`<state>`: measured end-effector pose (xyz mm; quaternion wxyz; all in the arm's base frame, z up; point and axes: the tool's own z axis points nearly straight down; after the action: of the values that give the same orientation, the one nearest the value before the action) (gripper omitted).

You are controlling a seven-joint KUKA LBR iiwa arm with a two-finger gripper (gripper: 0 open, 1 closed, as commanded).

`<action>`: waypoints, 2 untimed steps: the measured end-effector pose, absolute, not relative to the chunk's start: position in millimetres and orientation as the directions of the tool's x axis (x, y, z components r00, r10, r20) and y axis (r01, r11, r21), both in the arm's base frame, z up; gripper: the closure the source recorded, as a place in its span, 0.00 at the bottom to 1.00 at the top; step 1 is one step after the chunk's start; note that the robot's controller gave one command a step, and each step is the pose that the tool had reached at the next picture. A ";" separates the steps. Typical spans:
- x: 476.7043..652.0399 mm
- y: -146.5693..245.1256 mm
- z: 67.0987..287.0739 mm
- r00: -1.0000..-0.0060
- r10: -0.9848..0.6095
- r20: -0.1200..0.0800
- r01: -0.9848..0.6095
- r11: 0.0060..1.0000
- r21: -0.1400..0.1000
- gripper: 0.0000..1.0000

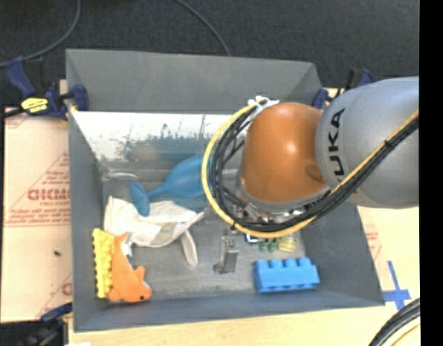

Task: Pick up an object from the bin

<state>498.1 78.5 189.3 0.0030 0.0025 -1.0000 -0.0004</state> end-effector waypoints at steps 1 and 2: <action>499.8 78.1 193.8 -1.000 -0.001 -0.002 -0.001 1.000 0.002 0.00; 550.3 111.1 111.9 -0.997 -0.077 -0.010 -0.077 0.997 0.001 0.00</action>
Offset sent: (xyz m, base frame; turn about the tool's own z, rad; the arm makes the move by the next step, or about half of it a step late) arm 0.0539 0.0387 -0.0934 -0.0849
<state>550.3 111.1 111.9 -0.0047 0.0383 -0.9993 -0.0006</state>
